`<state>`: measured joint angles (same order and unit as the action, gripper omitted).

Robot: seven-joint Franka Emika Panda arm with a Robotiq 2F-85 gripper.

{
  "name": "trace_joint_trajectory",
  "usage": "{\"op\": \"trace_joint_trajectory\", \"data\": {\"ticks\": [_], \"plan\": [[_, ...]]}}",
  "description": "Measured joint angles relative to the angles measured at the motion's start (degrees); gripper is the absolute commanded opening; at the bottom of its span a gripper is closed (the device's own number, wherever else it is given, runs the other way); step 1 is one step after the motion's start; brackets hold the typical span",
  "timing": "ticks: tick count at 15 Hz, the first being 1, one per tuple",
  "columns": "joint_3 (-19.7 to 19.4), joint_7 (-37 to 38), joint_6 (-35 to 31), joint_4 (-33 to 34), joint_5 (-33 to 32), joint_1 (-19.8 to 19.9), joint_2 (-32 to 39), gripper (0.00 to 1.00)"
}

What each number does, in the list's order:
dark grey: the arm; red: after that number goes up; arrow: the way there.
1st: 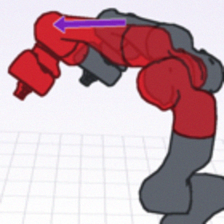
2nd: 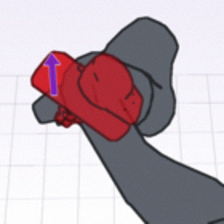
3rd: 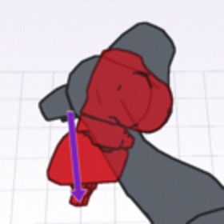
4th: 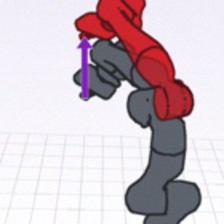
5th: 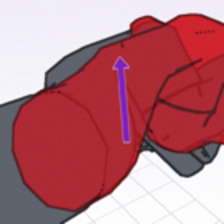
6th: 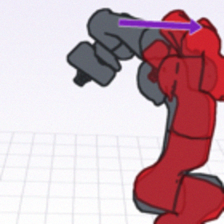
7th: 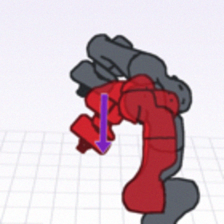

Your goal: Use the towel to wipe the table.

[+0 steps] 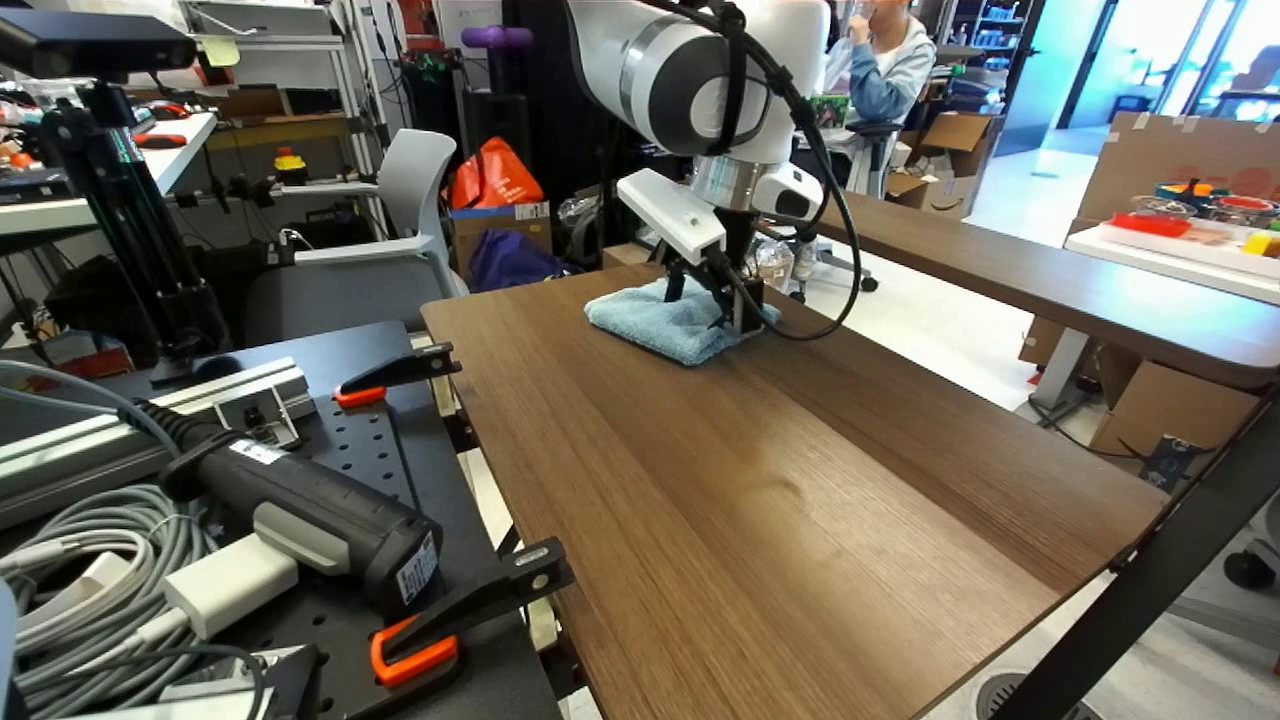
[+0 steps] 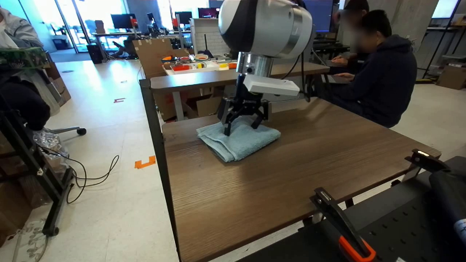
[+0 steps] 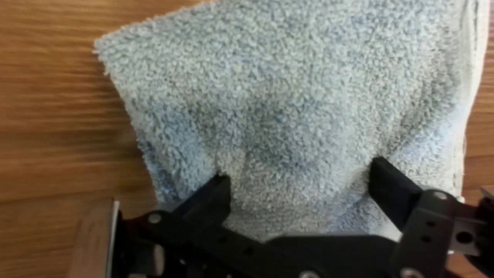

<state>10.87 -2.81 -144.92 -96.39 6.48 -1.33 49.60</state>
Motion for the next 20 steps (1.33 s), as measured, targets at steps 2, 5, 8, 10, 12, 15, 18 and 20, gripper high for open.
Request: {"op": "trace_joint_trajectory", "data": {"ticks": [2, 5, 8, 10, 12, 15, 18, 20], "plan": [[0.4, 1.2, 0.0, 3.3, 0.0, -2.5, 1.8, 1.0], [1.5, 2.4, -0.2, 8.5, 0.3, -5.5, 5.0, 1.0], [2.1, 3.3, -0.8, 14.1, 0.9, -6.9, 8.3, 1.0], [2.1, 4.0, -1.6, 17.5, 1.5, -6.7, 10.3, 1.0], [2.0, 4.2, -2.0, 20.1, 2.8, -5.9, 12.0, 1.0], [2.1, 4.2, -2.0, 19.2, 4.7, -3.9, 12.3, 1.0], [1.6, 4.2, -2.8, 15.8, 5.4, -0.8, 10.2, 1.0], [1.3, 4.2, -4.1, 12.7, 5.5, 1.9, 8.2, 1.0]]}}
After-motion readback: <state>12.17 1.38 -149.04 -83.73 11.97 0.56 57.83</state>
